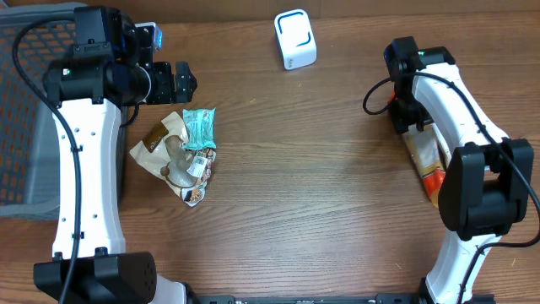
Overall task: Scan the item barcode
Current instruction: 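Move spaghetti pack right and place it beside the tube, then reach right gripper to pile and push brown bag and wipes apart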
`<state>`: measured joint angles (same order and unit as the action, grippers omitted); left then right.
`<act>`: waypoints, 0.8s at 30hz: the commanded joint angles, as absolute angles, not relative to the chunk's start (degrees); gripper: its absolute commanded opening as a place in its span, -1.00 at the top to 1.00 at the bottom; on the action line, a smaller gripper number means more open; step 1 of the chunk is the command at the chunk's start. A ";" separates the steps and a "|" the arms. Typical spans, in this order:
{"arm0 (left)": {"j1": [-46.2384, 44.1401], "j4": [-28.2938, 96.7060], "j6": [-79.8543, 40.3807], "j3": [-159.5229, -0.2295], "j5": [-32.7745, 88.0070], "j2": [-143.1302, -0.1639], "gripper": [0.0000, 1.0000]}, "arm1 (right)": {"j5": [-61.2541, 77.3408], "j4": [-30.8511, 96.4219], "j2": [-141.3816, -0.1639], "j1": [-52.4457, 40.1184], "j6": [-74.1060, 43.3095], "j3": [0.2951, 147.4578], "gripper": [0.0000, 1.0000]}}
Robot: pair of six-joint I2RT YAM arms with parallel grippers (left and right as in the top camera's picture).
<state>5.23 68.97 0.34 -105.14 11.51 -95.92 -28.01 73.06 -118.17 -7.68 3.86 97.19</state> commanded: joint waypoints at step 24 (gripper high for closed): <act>4.86 68.75 -0.01 -106.02 11.42 -95.88 -0.99 | 32.86 37.93 -125.19 -27.83 -17.50 107.94 -0.45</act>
